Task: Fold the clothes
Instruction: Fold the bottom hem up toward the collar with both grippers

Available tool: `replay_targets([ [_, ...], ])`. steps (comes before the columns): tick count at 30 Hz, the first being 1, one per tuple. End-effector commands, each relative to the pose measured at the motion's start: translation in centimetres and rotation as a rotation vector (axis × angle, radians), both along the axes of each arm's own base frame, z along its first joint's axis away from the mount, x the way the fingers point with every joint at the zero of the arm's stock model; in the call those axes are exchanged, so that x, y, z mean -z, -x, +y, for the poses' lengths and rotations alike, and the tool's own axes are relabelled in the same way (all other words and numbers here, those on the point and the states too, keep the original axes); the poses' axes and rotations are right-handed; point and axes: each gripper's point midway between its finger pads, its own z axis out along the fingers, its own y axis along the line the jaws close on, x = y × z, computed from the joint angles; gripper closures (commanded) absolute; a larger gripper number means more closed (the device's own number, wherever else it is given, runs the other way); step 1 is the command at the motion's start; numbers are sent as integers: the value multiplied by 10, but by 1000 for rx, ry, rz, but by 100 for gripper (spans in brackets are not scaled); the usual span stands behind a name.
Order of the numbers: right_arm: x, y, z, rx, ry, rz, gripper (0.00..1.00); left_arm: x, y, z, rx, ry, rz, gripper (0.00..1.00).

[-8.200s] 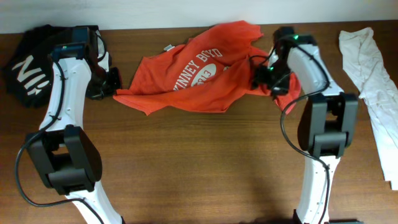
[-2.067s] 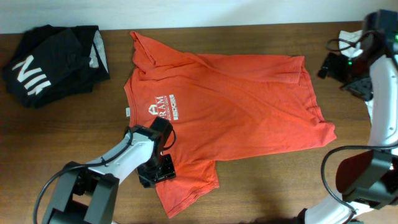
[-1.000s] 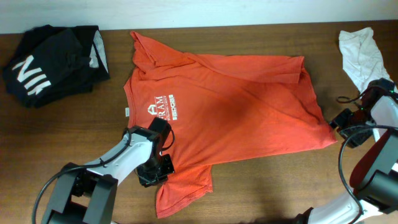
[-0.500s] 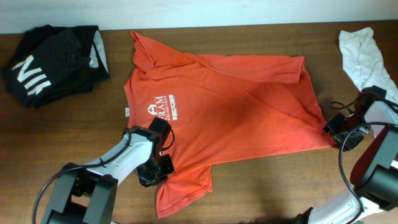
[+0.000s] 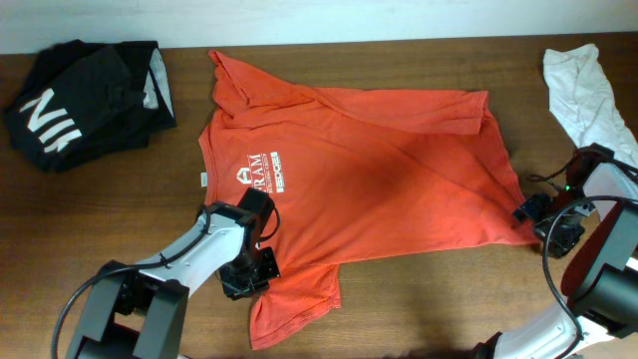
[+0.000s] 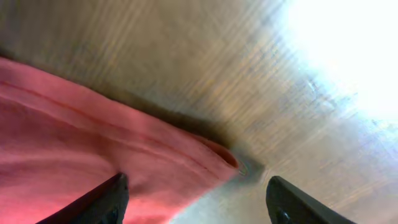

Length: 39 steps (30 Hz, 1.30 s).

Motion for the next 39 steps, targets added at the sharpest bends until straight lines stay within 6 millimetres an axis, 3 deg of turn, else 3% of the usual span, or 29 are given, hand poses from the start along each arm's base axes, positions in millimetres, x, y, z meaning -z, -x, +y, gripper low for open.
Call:
replay_targets([
  [1, -6, 0, -8, 7, 28, 23, 24, 13, 14, 21, -1, -95, 43, 96],
  [8, 5, -12, -10, 10, 42, -42, 26, 13, 14, 21, -1, -95, 44, 95],
  [12, 9, -8, -7, 10, 31, -39, 52, 12, 16, 21, -1, -98, 52, 99],
  [18, 8, -7, -1, 14, -1, -37, 70, 11, 19, 22, -1, -102, 63, 99],
  [20, 8, -7, -2, 14, 3, -38, 96, 9, 20, 23, 5, -106, 72, 99],
  [23, -3, -6, -8, 33, -1, -27, 96, -4, 13, 21, 7, -100, 48, 99],
  [26, -28, -2, -21, 64, -6, 1, 96, -28, 1, 20, 9, -90, -24, 99],
  [30, -60, -2, -31, 74, 21, 1, 96, -69, -10, 40, 26, -182, -153, 99],
  [34, -79, -13, -28, 57, 43, -61, 96, -101, -32, 40, 16, -176, -290, 99],
  [39, -95, -31, -16, 19, 48, -149, 96, -119, -67, 60, -33, -264, -437, 99],
])
